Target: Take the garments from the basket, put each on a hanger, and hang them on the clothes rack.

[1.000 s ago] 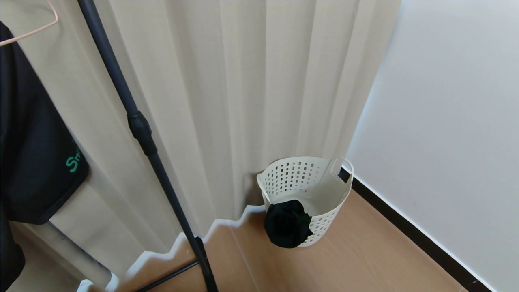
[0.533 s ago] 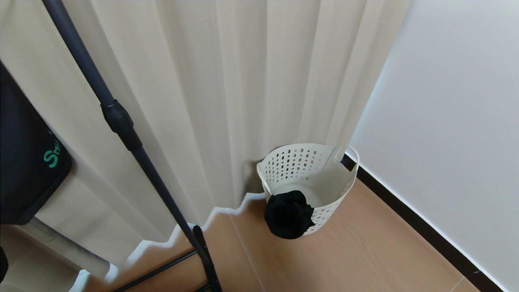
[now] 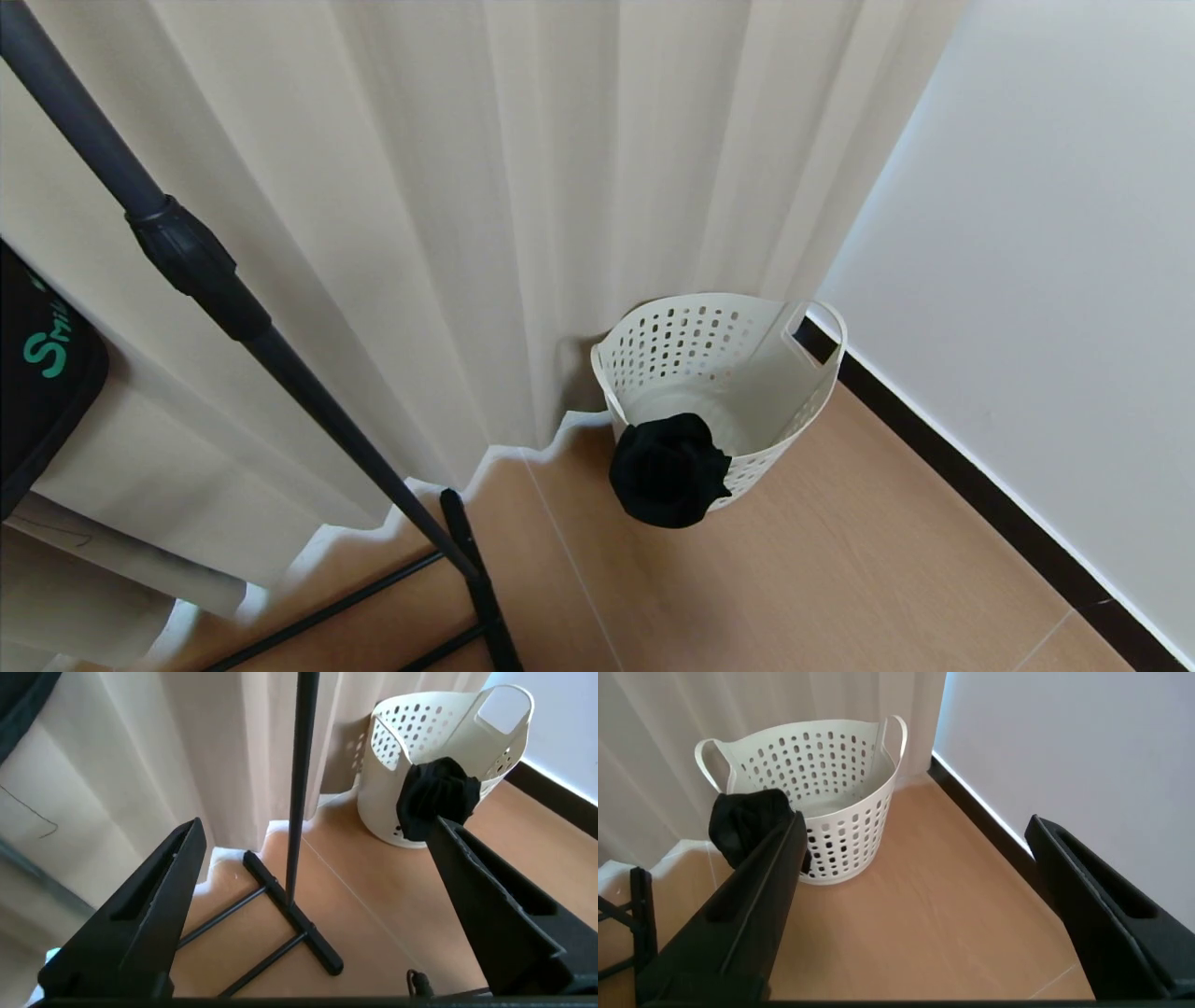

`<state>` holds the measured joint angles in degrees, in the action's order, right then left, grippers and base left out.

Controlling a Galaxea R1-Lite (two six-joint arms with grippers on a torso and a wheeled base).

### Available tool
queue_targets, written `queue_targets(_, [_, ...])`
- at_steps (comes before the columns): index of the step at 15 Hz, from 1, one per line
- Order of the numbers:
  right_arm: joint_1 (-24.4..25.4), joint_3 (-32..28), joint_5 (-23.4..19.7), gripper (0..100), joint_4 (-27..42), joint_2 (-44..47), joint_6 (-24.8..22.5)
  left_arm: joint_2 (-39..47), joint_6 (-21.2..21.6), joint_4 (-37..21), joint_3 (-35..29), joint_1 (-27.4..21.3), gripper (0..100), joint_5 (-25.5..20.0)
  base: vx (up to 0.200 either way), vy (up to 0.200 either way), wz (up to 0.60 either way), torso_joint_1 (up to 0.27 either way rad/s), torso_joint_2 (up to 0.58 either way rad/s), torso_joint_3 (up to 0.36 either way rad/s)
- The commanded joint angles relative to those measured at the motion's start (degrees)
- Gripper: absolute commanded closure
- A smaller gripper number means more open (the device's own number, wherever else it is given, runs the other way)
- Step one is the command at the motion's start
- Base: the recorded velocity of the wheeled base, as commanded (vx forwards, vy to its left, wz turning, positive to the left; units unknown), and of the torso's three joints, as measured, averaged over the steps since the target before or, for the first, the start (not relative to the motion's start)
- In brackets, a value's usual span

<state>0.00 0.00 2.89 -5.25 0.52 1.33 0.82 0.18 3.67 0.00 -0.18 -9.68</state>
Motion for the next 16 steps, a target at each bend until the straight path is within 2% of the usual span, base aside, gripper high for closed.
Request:
queue_targets(1, [0.0,0.0,0.01,0,-0.02,0.09,-0.1,0.06,-0.09,0.02,0.0,0.01,0,0.1,0.0,0.0,0.0,-0.002,0.01,-0.198])
queue_targets(16, [0.0,0.0,-0.34,0,-0.02,0.0,-0.45,0.06,0.34,0.02,0.0,-0.08,0,0.01,0.0,0.0,0.0,0.0,0.0,-0.198])
